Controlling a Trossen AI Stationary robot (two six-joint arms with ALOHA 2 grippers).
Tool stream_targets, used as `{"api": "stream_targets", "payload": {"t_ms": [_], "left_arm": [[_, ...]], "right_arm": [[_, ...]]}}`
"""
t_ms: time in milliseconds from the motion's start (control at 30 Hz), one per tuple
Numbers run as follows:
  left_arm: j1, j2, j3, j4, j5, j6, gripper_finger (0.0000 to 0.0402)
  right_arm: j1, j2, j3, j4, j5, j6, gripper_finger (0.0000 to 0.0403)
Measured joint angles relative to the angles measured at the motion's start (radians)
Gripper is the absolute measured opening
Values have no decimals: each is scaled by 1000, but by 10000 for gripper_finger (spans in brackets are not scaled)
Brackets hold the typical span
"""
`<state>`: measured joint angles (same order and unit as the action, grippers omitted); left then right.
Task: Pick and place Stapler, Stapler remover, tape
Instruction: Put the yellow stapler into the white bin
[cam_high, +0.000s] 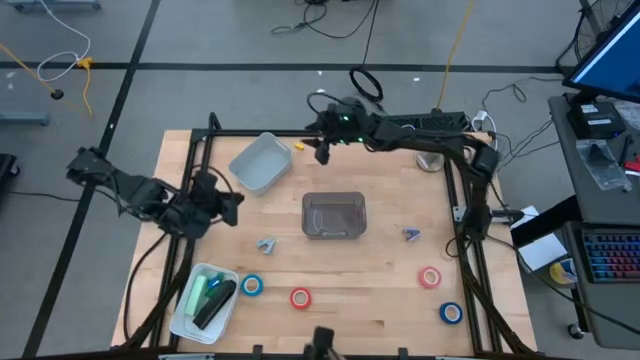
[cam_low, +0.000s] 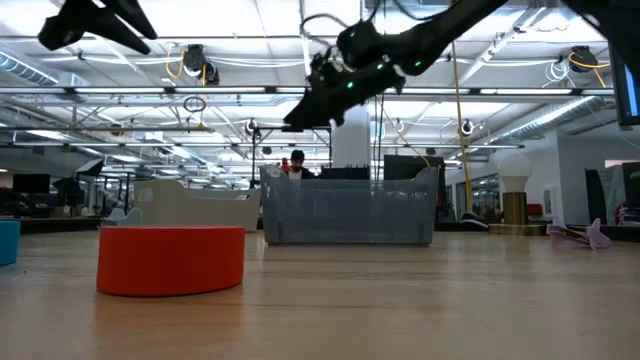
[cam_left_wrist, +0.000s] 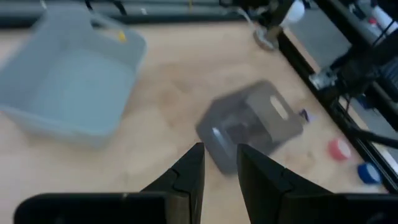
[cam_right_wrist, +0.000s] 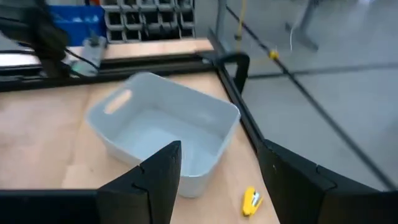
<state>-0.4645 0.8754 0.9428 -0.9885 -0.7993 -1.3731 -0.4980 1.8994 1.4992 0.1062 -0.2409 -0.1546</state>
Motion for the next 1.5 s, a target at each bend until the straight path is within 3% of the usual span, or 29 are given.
{"api": "stream_targets", "payload": {"t_ms": [300, 600, 833, 967, 1300, 1400, 1500], "left_arm": [[100, -7, 0, 43, -59, 128, 93], [209, -2, 0, 238, -60, 313, 93], [369, 24, 0, 417, -12, 519, 93], [550, 77, -1, 546, 163, 755, 93], [1118, 290, -1, 736, 843, 1158, 93], [1212, 399, 58, 728, 975, 1255, 93], [1263, 535, 195, 641, 1033, 1342, 93]], "right_arm": [[-30, 171, 194, -215, -14, 72, 208], [-82, 230, 276, -253, -181, 223, 208], [-121, 205, 277, -253, -343, 354, 208], [-139, 160, 280, -224, -391, 334, 208], [-232, 66, 278, -247, -416, 244, 208], [-265, 37, 278, -247, -415, 240, 208], [-296, 17, 278, -246, -416, 240, 208]]}}
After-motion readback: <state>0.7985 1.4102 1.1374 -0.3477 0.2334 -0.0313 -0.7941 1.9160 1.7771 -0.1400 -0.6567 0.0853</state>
